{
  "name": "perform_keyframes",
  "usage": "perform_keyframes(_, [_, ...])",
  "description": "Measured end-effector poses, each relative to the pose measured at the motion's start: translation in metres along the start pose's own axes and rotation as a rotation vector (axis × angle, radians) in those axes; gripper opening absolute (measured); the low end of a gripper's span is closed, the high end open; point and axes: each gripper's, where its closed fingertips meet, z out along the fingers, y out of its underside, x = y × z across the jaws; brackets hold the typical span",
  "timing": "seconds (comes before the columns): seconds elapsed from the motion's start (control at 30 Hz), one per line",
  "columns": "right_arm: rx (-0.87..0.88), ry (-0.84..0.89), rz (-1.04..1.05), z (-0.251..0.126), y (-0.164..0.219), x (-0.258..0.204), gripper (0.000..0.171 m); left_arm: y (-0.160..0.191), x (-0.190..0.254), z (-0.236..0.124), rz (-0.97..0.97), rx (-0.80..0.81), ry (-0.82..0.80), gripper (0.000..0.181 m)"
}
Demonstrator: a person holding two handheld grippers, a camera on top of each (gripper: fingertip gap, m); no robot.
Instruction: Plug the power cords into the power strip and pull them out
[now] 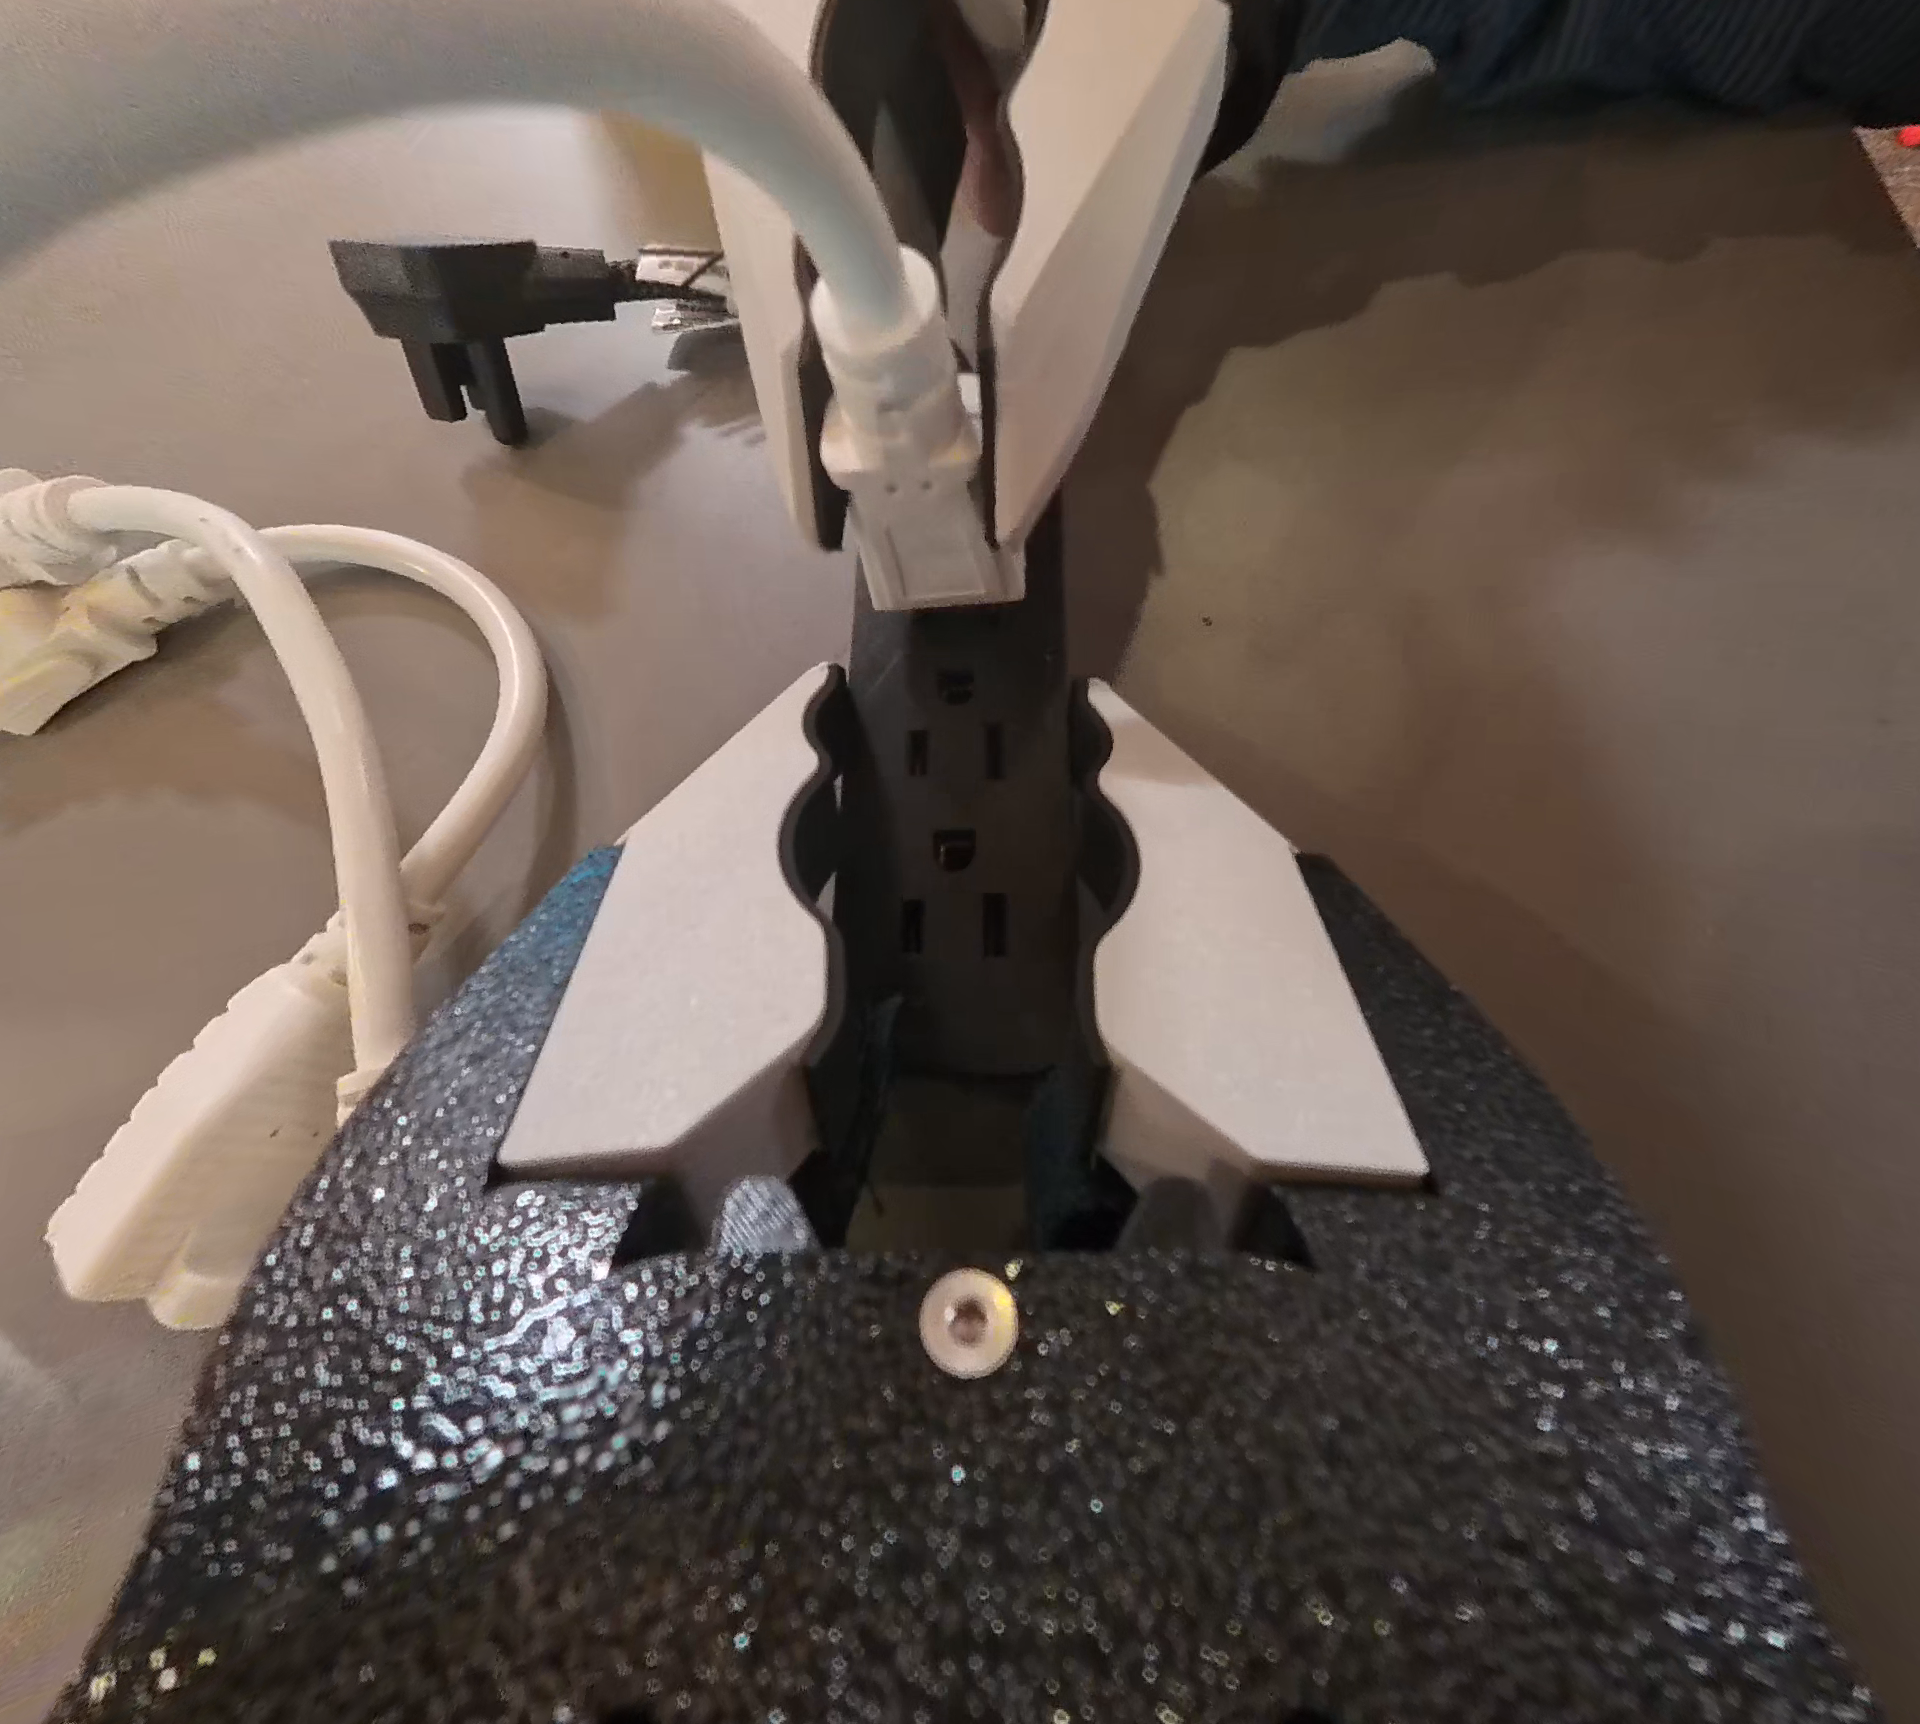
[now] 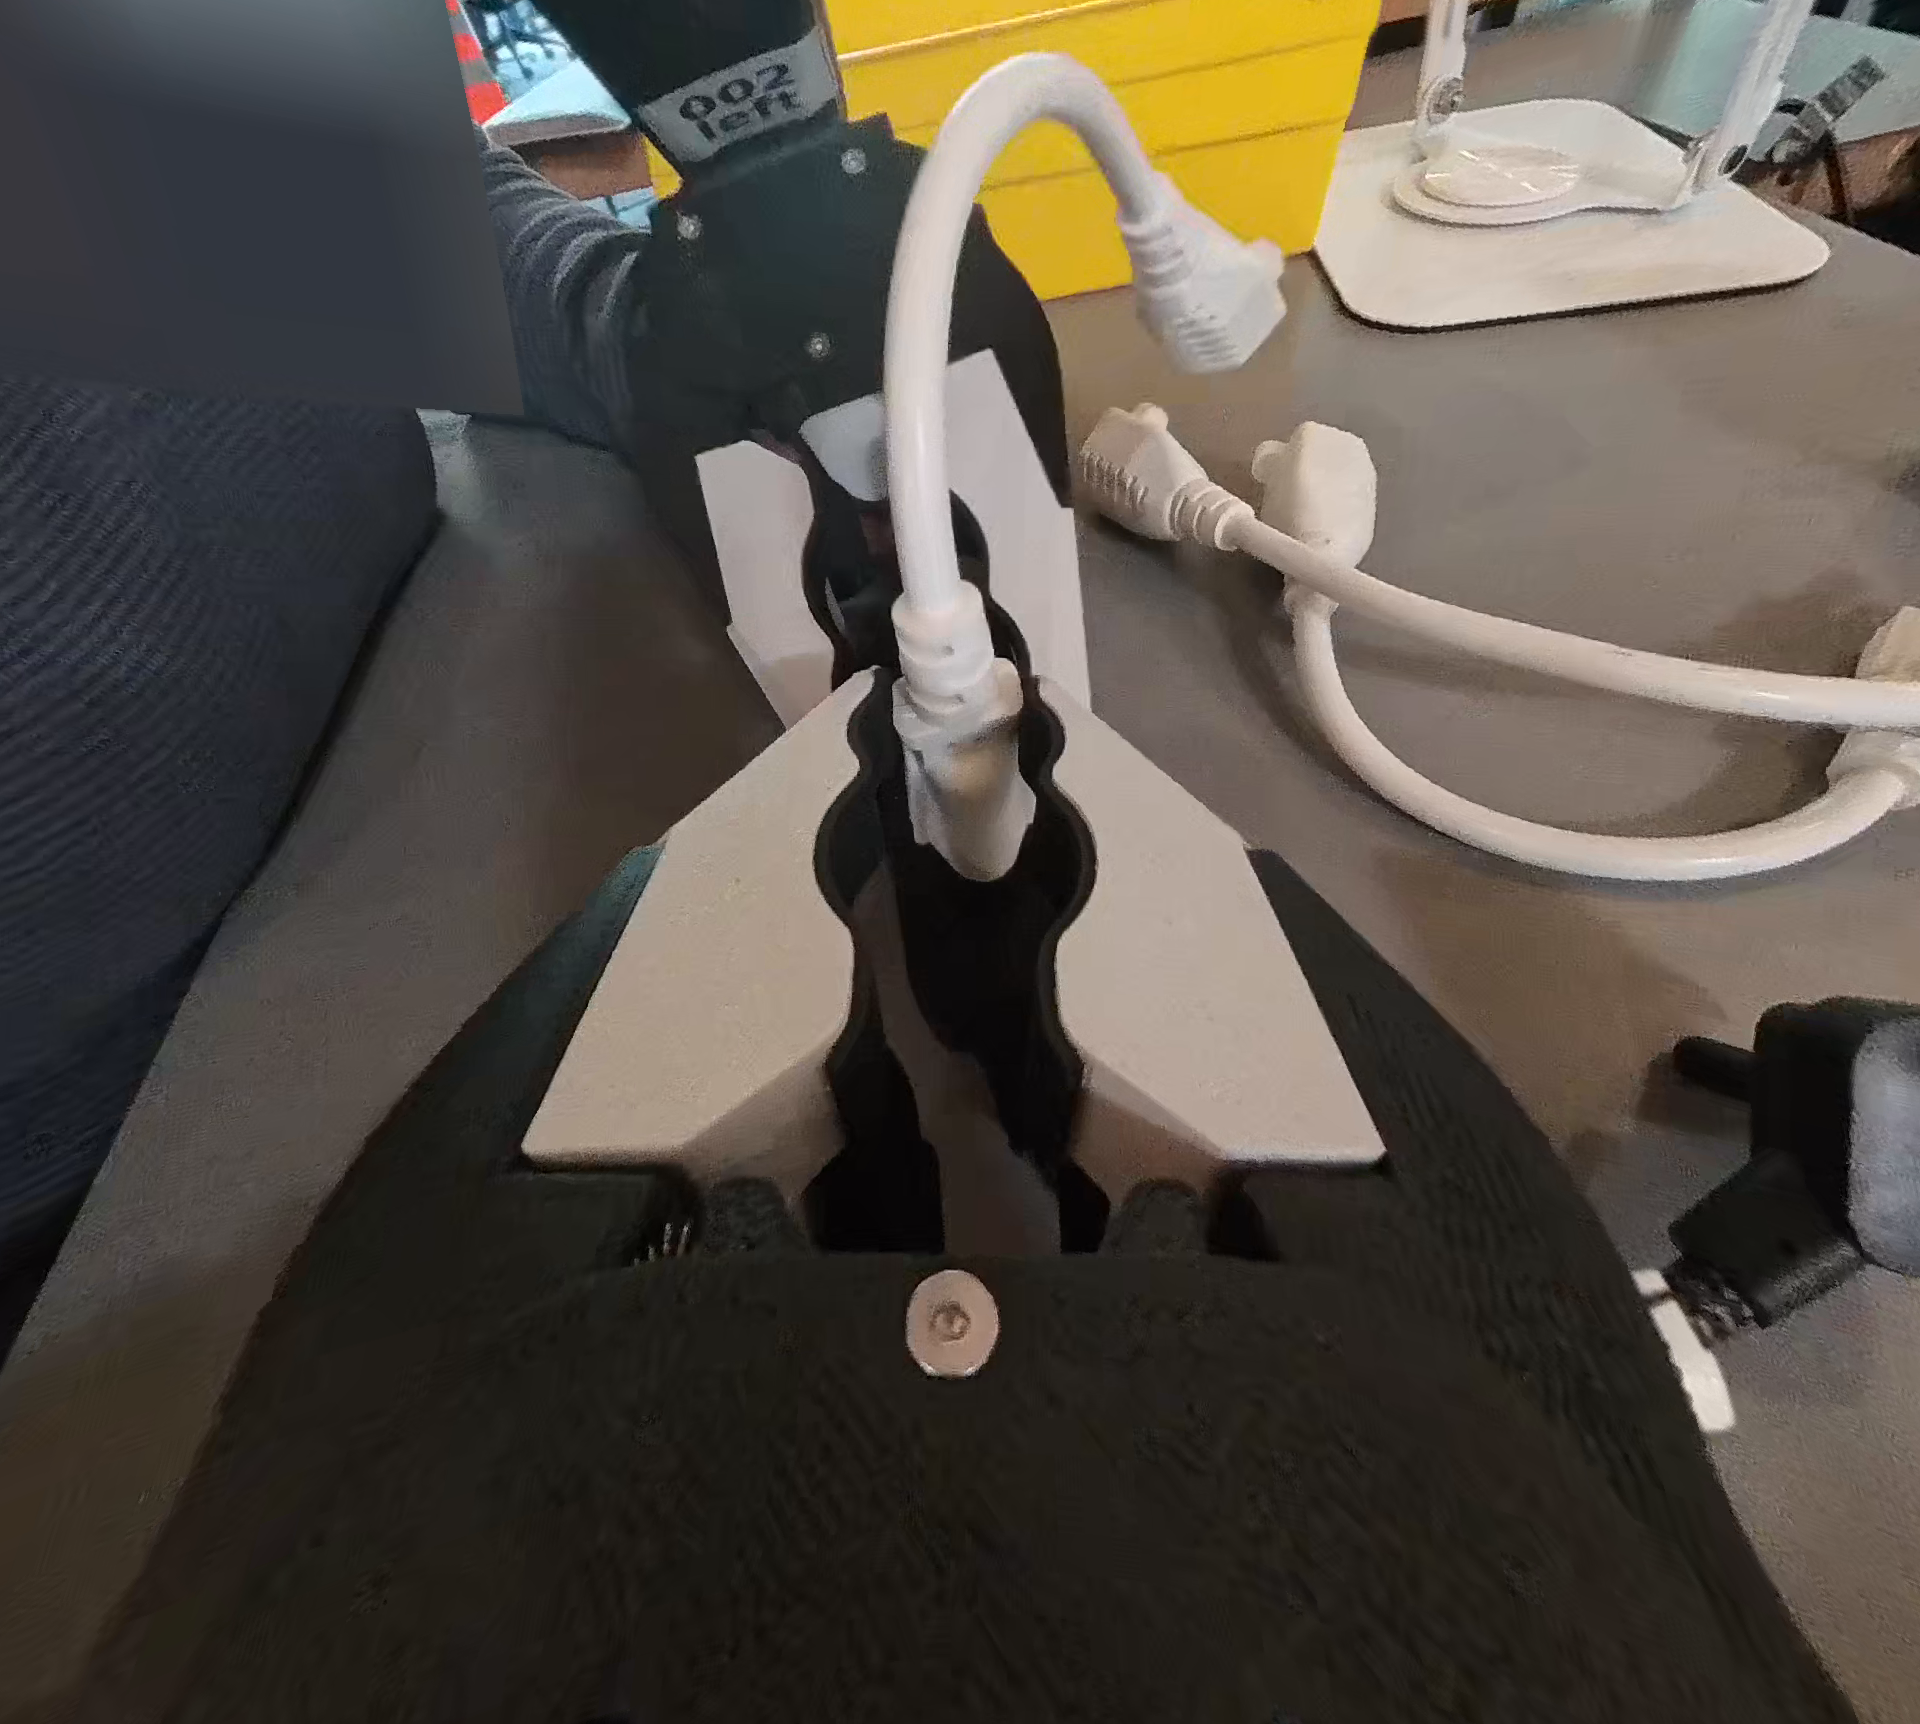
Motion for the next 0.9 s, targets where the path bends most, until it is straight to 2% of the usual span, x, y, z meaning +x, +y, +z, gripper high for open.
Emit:
perform_keyframes(0.43, [-0.004,0.013,0.004,-0.002,0.002,0.000,0.024,0.000,0.000,0.000,-0.003,0.001,0.004,0.041])
perform_keyframes(0.57, [-0.002,0.012,0.006,-0.002,0.001,0.000,0.024,-0.001,-0.001,-0.001,-0.006,0.008,-0.003,0.049])
perform_keyframes(0.63, [-0.001,0.018,0.002,-0.002,0.001,0.000,0.024,-0.008,0.000,-0.006,-0.052,0.067,0.039,0.052])
perform_keyframes(0.73, [-0.001,0.022,-0.001,-0.003,0.001,0.001,0.024,-0.046,0.000,-0.026,-0.182,0.323,0.130,0.057])
perform_keyframes(0.77, [-0.001,0.023,-0.003,-0.002,0.001,0.001,0.024,-0.056,-0.002,-0.031,-0.195,0.373,0.136,0.065])
perform_keyframes(0.87, [-0.001,0.025,-0.006,-0.001,0.000,0.000,0.024,-0.077,-0.006,-0.028,-0.175,0.430,0.122,0.040])
perform_keyframes(0.9, [-0.001,0.026,-0.007,-0.001,0.000,0.001,0.024,-0.079,-0.005,-0.023,-0.159,0.419,0.120,0.023])
